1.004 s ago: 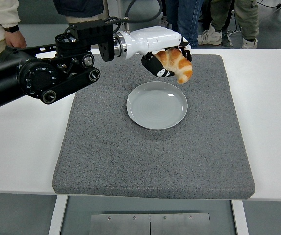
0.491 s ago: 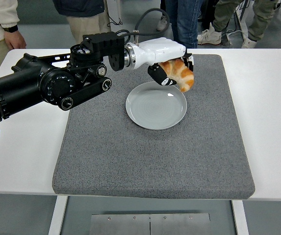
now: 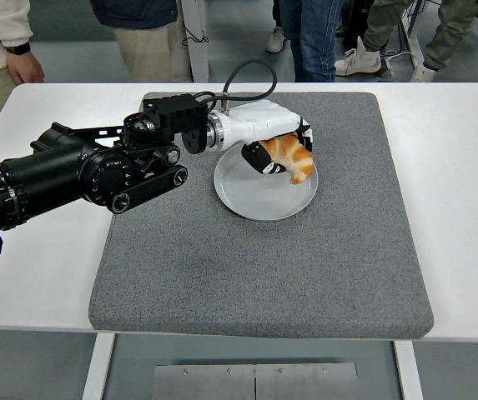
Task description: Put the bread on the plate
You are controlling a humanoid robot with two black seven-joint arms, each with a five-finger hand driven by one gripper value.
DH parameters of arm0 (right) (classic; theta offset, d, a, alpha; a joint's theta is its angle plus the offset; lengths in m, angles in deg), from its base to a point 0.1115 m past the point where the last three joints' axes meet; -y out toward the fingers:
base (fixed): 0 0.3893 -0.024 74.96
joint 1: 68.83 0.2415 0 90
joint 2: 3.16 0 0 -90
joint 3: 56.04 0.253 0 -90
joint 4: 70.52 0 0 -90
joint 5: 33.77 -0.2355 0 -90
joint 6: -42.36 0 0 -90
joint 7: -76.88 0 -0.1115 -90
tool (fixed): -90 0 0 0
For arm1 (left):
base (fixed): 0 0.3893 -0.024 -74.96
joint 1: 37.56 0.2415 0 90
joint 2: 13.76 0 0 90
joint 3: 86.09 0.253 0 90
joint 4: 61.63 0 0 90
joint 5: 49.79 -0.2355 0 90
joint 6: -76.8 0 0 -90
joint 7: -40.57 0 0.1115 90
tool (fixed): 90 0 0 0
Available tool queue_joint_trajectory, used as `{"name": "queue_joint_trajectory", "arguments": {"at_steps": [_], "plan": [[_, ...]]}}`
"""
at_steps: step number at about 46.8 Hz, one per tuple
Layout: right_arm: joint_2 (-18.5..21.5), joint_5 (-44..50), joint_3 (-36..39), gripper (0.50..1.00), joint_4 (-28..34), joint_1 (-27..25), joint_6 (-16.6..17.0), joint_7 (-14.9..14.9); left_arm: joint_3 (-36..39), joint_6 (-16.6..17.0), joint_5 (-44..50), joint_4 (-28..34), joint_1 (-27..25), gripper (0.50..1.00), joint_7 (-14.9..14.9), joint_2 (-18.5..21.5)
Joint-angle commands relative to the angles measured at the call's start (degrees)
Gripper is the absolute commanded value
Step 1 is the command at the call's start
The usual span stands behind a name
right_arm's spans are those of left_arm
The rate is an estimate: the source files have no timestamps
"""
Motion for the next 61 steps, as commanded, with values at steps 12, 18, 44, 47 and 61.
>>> {"name": "queue_joint_trajectory", "arguments": {"at_steps": [12, 18, 44, 47, 61], "plan": [[0.0, 0.0, 0.0, 1.0, 0.0, 0.0, 0.01, 0.0, 0.19, 1.43, 0.12, -2.35, 2.66, 0.5, -0.55, -0.58], [0.0, 0.0, 0.0, 1.0, 0.0, 0.0, 0.01, 0.0, 0.19, 1.61, 0.12, -2.79, 3.1, 0.5, -0.64, -1.2], [0.0, 0.0, 0.0, 1.0, 0.0, 0.0, 0.01, 0.0, 2.38, 3.63, 0.39, -6.48, 4.69, 0.5, -0.82, -2.96], [0.0, 0.0, 0.0, 1.0, 0.0, 0.0, 0.01, 0.0, 2.65, 3.72, 0.39, -7.18, 4.95, 0.5, -0.99, -3.31], [0.0, 0.0, 0.0, 1.0, 0.0, 0.0, 0.01, 0.0, 2.65, 4.6, 0.48, -8.24, 5.92, 0.5, -1.17, -3.75]]}}
